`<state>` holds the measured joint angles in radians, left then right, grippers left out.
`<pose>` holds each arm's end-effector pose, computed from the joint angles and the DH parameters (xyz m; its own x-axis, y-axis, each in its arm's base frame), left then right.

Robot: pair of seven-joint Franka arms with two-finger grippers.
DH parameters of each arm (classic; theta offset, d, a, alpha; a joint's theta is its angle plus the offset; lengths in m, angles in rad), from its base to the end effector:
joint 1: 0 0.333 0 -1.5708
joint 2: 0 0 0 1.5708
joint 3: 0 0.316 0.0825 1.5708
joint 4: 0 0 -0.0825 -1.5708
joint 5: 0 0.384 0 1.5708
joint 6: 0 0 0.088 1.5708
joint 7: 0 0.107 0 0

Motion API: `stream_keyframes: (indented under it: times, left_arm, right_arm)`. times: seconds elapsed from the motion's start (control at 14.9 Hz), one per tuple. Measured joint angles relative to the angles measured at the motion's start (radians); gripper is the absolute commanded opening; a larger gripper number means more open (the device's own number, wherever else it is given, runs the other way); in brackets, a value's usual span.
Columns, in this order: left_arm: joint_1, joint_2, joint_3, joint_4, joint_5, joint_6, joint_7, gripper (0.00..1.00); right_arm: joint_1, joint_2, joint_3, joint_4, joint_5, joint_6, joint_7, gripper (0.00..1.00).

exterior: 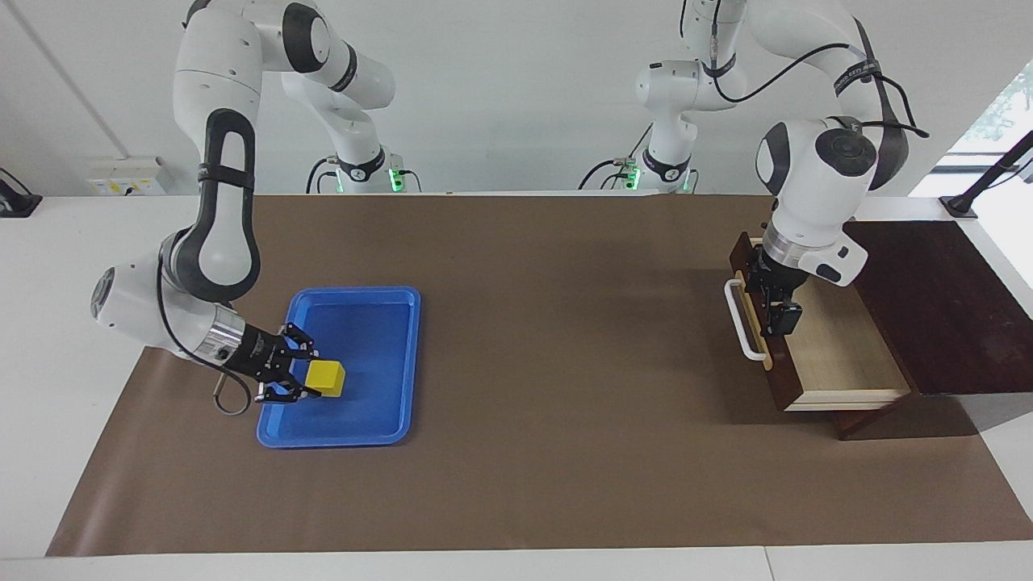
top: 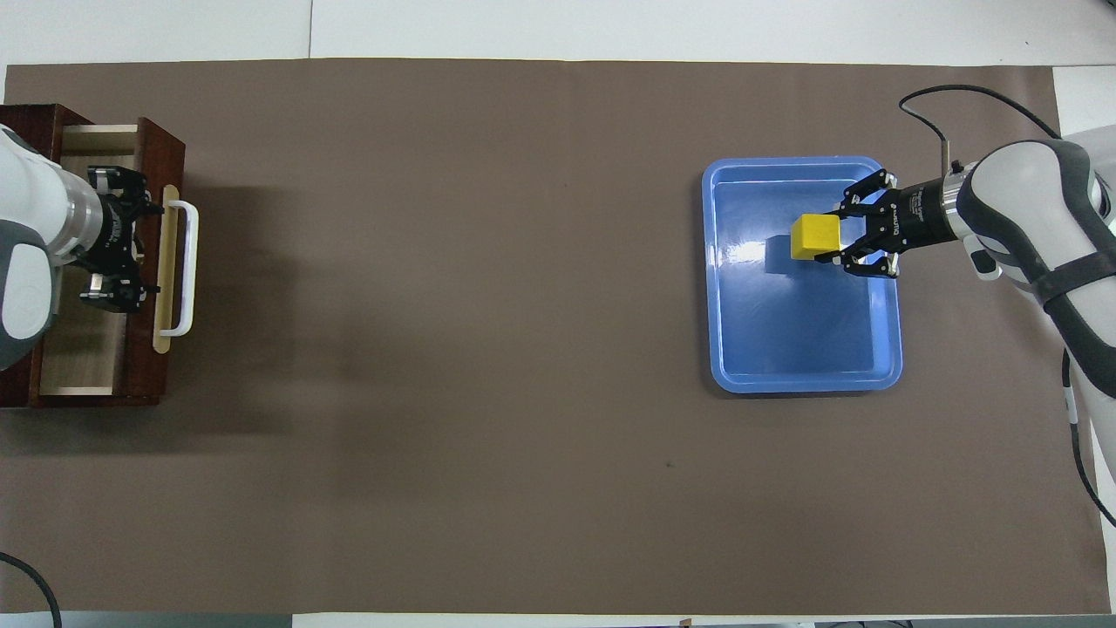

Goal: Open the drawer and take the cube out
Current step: 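Lower the yellow cube into the blue tray with the right gripper, then open the right gripper and withdraw while the left gripper pushes drawer shut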

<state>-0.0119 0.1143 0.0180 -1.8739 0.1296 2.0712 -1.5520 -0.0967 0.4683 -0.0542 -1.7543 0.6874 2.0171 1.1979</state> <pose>0.5992 0.0100 0.4584 0.0652 0.9904 0.1217 0.9942 -0.0748 0.0768 0.6425 -0.0572 0.2977 -0.1434 -0.8212 -0.5523 -0.9897 0.1197 0.0789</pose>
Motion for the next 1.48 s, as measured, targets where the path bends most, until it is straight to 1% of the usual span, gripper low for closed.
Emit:
stream_keyframes:
  times: [0.2, 0.47, 0.54, 0.6, 0.67, 0.74, 0.81, 0.94, 1.01, 1.14, 1.21, 1.27, 1.48]
  left_arm:
    - [0.059, 0.013, 0.007, 0.013, 0.005, 0.009, 0.082, 1.0]
    - [0.097, 0.017, 0.007, 0.015, 0.005, 0.013, 0.166, 1.0]
    - [0.104, 0.017, 0.006, 0.015, 0.001, 0.013, 0.177, 1.0]
    - [0.107, 0.017, 0.003, 0.015, 0.0, 0.012, 0.179, 1.0]
    - [0.108, 0.017, 0.002, 0.015, 0.001, 0.012, 0.181, 1.0]
    - [0.108, 0.017, 0.001, 0.016, 0.001, 0.011, 0.185, 1.0]
    - [0.108, 0.017, 0.0, 0.018, 0.002, 0.005, 0.196, 1.0]
    - [0.107, 0.017, -0.007, 0.042, 0.003, -0.052, 0.267, 1.0]
    - [0.102, 0.014, -0.014, 0.062, 0.003, -0.098, 0.313, 1.0]
    - [0.073, -0.017, -0.03, 0.097, -0.008, -0.202, 0.413, 1.0]
    - [0.057, -0.039, -0.035, 0.105, -0.029, -0.245, 0.466, 1.0]
    - [0.043, -0.066, -0.037, 0.109, -0.056, -0.286, 0.535, 1.0]
    - [0.002, -0.142, -0.039, 0.11, -0.088, -0.406, 0.781, 1.0]
  right_arm:
    - [0.008, -0.012, 0.002, -0.056, 0.011, 0.044, -0.023, 0.0]
    - [0.039, -0.032, 0.003, -0.106, 0.019, 0.068, -0.07, 0.0]
    - [0.041, -0.037, 0.003, -0.112, 0.019, 0.068, -0.075, 0.05]
    - [0.041, -0.04, 0.002, -0.119, 0.019, 0.068, -0.093, 0.45]
    - [0.041, -0.043, 0.002, -0.125, 0.019, 0.068, -0.122, 0.67]
    - [0.04, -0.046, 0.001, -0.131, 0.02, 0.068, -0.158, 0.77]
    - [0.04, -0.049, 0.001, -0.138, 0.02, 0.068, -0.189, 0.82]
    - [0.04, -0.05, 0.0, -0.141, 0.02, 0.068, -0.22, 0.97]
    - [0.04, -0.054, 0.0, -0.139, 0.02, 0.068, -0.225, 1.0]
    - [0.044, -0.083, 0.001, -0.125, 0.003, 0.048, -0.236, 1.0]
    - [0.05, -0.109, 0.001, -0.113, -0.042, 0.025, -0.245, 1.0]
    - [0.057, -0.144, 0.003, -0.097, -0.114, -0.002, -0.25, 1.0]
    - [0.089, -0.274, 0.007, -0.046, -0.312, -0.111, -0.28, 1.0]
